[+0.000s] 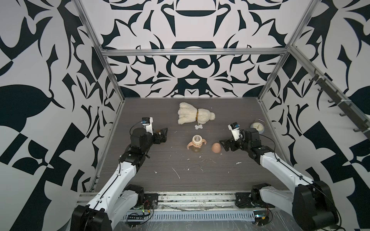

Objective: Assemble the baby bottles
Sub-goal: Pick up the lid from the center of the board.

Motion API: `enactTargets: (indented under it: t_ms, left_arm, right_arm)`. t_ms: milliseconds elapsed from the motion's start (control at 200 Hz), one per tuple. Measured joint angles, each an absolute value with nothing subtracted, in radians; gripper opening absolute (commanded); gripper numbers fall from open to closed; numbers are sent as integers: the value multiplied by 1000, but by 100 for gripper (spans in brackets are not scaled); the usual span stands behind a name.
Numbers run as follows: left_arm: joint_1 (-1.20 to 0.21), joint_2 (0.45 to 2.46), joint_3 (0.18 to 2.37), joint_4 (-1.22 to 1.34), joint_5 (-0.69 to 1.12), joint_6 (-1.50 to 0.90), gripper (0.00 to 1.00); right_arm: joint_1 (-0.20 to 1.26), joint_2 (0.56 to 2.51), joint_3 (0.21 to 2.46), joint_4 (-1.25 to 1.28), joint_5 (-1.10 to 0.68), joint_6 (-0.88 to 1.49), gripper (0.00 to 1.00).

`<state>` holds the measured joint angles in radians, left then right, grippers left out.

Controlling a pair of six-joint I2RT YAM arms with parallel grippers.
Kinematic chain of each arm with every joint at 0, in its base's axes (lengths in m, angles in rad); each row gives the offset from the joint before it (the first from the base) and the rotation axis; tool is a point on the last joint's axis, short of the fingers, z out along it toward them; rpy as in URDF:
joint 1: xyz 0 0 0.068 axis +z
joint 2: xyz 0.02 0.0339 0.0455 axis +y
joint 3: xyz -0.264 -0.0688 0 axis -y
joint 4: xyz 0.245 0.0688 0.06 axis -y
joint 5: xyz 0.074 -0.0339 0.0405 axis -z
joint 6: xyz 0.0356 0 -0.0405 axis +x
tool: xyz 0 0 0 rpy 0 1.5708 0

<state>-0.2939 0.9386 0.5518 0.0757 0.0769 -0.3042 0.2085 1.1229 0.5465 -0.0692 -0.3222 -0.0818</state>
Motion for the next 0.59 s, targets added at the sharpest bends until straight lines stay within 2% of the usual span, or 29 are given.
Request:
enactTargets:
  t_ms: [180,460,595]
  left_arm:
    - [-361,997,597,46,111,-283,99]
    - [-386,1021,622,41,163,-273,99]
    - [-387,1016,623,41,170,-268,99]
  right_arm:
    - [289,1193,586,-162,-311,-83,97]
    - [372,1405,738,-225,-239,-94,95]
    - [389,1458,768,-244,-213,-107,88]
